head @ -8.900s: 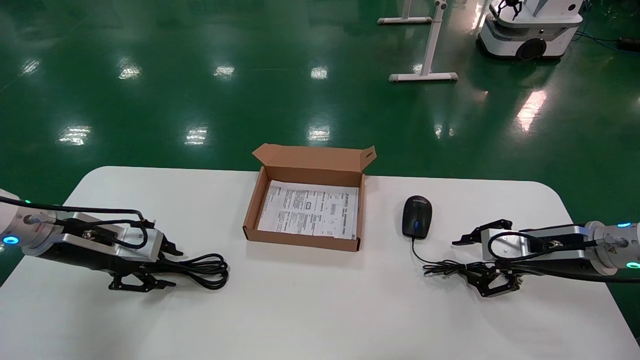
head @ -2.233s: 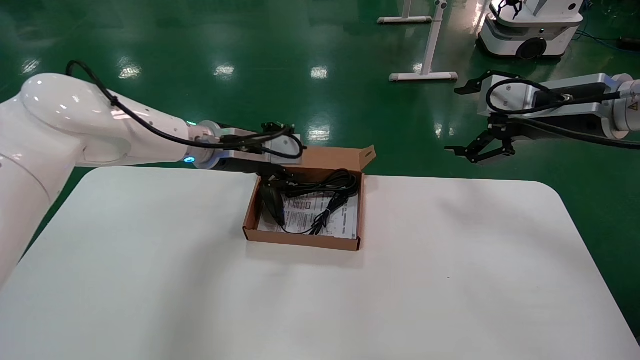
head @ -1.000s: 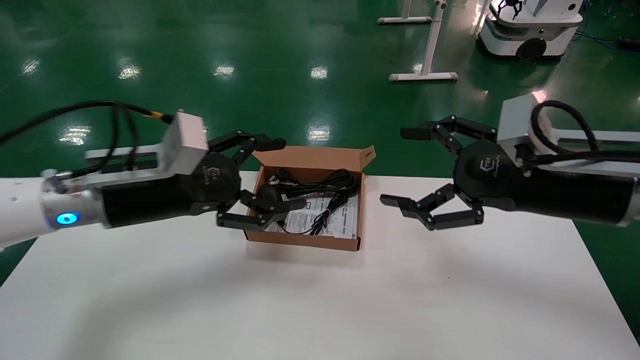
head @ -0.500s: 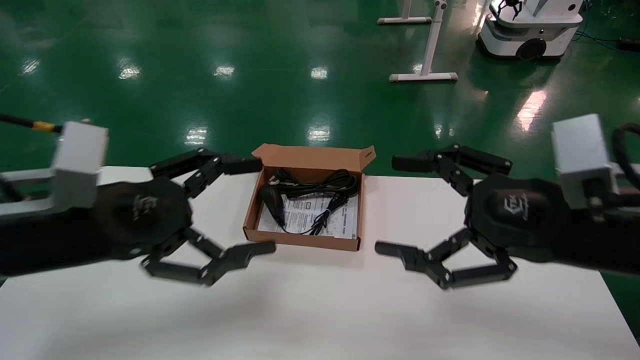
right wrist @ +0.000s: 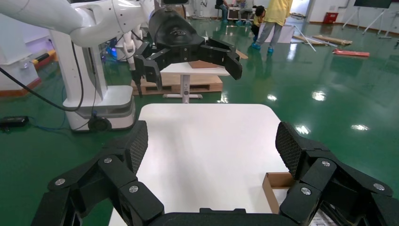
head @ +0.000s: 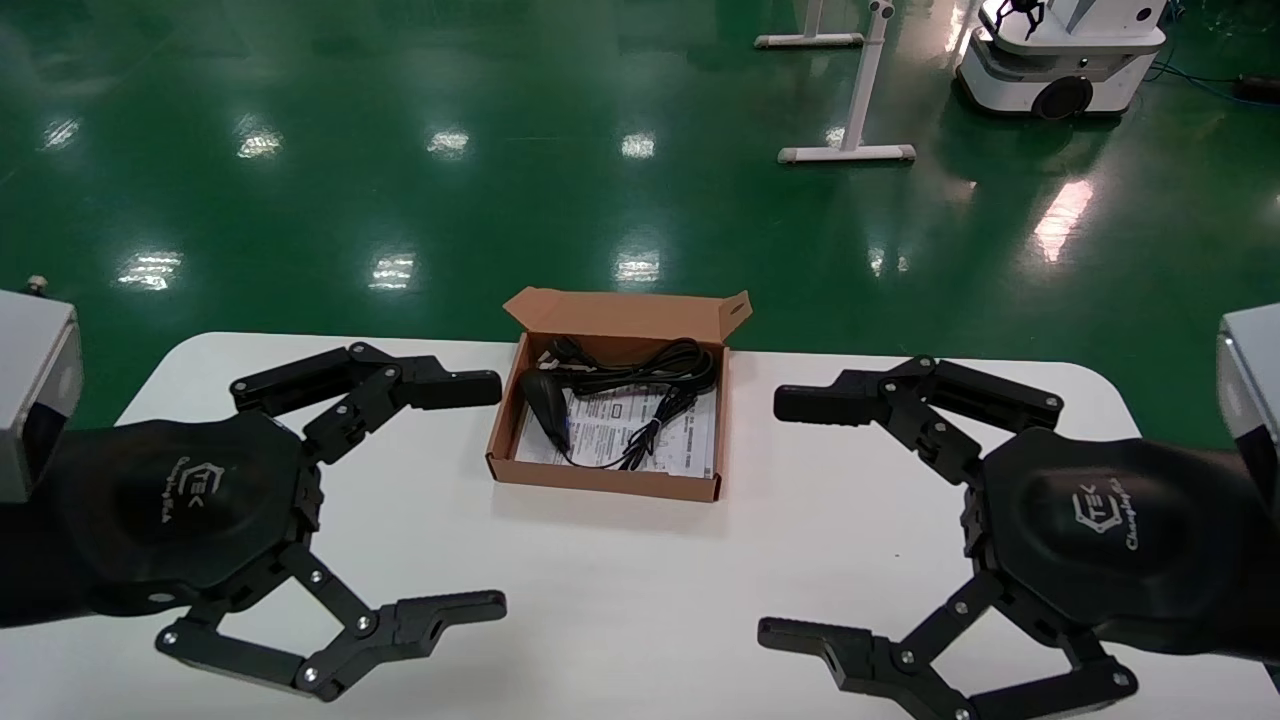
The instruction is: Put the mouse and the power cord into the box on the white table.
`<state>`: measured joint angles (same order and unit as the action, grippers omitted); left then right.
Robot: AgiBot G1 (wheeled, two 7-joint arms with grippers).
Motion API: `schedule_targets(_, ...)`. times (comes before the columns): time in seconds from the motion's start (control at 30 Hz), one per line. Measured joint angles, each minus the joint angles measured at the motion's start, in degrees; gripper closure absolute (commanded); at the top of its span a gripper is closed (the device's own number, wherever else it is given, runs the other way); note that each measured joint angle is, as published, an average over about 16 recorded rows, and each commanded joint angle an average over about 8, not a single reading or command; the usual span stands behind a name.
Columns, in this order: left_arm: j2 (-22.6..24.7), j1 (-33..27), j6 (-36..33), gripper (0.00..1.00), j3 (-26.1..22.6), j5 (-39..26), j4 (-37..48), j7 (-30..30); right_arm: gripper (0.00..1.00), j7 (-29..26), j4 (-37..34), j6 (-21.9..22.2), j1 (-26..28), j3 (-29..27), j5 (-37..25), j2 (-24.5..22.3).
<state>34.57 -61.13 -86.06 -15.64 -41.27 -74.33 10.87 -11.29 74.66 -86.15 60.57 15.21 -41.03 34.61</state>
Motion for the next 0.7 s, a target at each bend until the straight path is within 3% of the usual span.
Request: schedule_targets(0.7, 0.3, -0.3, 0.3, 0.00, -0.3, -0.4, 0.6, -0.1, 0.00, 0.4, -0.8, 0.3, 0.7, 0.6, -0.6, 0.3)
